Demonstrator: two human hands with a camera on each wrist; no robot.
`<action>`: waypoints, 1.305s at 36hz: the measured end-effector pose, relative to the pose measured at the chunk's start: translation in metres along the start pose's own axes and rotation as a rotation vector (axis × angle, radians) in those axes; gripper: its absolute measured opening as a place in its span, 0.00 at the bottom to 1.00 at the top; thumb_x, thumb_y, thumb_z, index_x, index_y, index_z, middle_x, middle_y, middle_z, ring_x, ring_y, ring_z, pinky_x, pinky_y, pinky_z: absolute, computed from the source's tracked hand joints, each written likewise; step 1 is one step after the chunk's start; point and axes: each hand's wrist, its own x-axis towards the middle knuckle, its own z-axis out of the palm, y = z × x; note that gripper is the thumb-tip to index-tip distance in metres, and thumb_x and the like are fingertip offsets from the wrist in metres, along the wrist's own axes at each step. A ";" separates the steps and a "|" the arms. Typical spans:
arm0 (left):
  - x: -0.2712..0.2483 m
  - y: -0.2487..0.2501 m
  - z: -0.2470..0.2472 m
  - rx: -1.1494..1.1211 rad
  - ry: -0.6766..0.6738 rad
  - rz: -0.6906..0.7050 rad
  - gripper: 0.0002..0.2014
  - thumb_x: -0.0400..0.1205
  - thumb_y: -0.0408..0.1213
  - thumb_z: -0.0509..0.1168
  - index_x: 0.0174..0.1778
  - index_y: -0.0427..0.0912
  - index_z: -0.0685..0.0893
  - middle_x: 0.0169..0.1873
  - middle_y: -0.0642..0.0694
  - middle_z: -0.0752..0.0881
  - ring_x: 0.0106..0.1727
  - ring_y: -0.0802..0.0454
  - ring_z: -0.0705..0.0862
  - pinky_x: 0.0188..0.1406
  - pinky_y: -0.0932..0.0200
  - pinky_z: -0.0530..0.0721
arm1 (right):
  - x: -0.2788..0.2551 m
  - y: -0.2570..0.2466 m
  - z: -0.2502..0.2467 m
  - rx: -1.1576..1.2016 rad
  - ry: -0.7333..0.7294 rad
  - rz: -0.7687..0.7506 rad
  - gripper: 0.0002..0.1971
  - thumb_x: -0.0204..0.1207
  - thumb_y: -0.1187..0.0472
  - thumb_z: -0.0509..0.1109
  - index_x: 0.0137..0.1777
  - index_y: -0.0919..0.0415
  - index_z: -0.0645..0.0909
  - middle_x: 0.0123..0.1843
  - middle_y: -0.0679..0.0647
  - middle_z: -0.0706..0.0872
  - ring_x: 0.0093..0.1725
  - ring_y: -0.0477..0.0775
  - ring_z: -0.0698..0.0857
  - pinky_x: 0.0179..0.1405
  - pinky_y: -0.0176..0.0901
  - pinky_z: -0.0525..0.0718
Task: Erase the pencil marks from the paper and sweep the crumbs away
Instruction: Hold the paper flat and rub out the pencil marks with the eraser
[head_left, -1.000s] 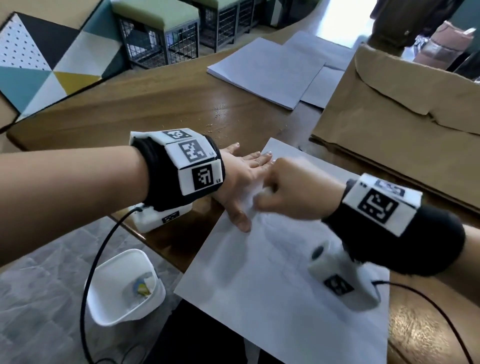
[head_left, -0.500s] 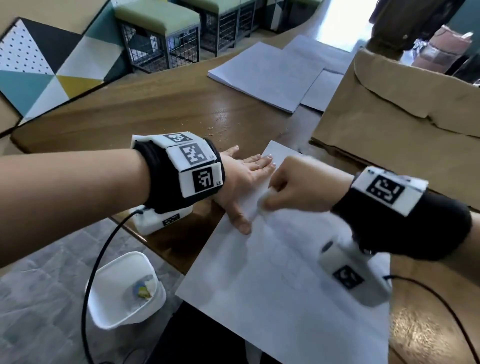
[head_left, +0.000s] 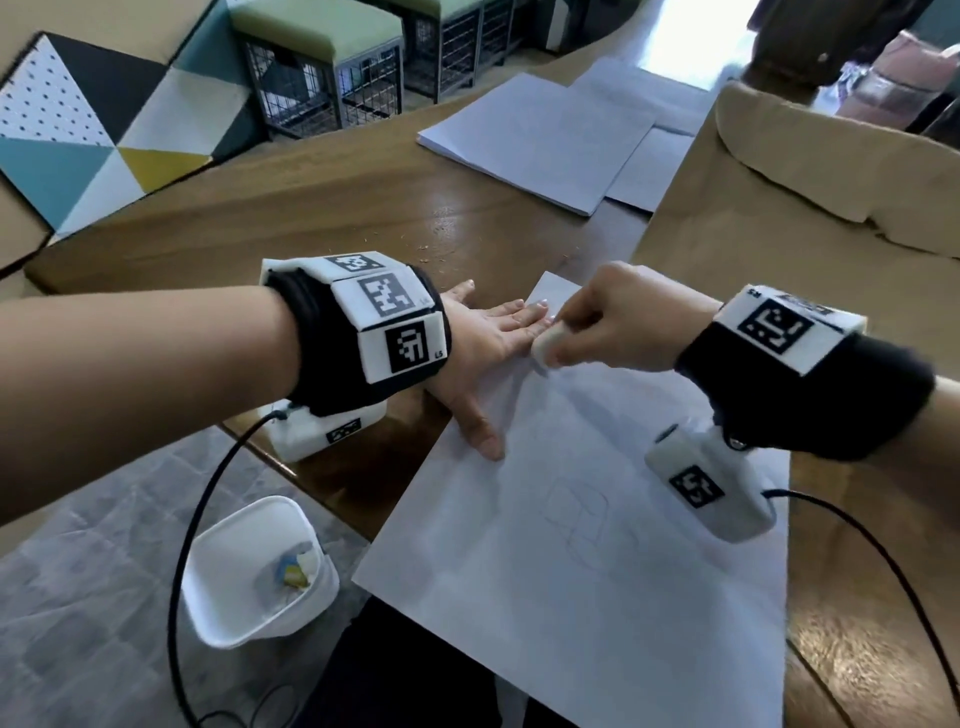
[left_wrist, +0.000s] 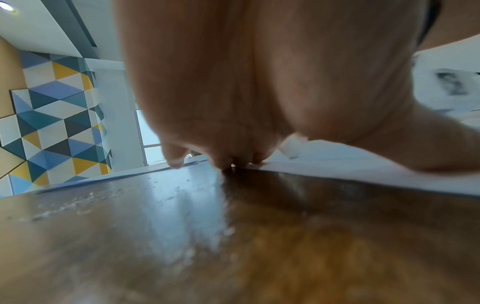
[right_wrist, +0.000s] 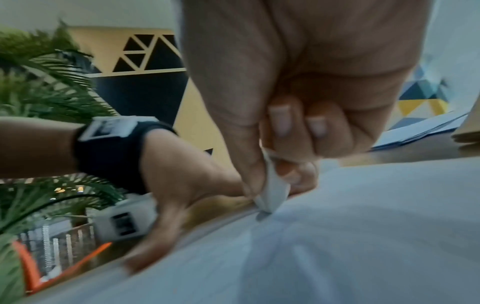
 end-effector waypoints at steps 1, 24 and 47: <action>0.000 0.000 0.000 0.002 0.000 -0.003 0.64 0.66 0.65 0.70 0.81 0.44 0.29 0.82 0.49 0.31 0.83 0.56 0.33 0.79 0.37 0.35 | -0.003 0.001 0.003 -0.001 0.007 -0.026 0.23 0.69 0.52 0.73 0.16 0.55 0.71 0.16 0.51 0.66 0.21 0.47 0.69 0.17 0.29 0.66; 0.001 0.002 -0.003 0.031 -0.043 -0.030 0.65 0.66 0.66 0.69 0.80 0.44 0.27 0.81 0.50 0.30 0.82 0.57 0.32 0.78 0.37 0.34 | -0.010 0.004 0.001 0.161 -0.161 0.156 0.18 0.65 0.47 0.76 0.24 0.57 0.78 0.15 0.45 0.71 0.19 0.47 0.68 0.24 0.35 0.69; 0.001 0.002 -0.003 0.039 -0.047 -0.043 0.65 0.66 0.66 0.68 0.80 0.43 0.27 0.81 0.50 0.30 0.82 0.56 0.32 0.79 0.34 0.36 | -0.047 -0.010 0.024 0.203 -0.184 -0.049 0.23 0.70 0.54 0.74 0.24 0.68 0.71 0.25 0.56 0.63 0.27 0.48 0.60 0.27 0.41 0.63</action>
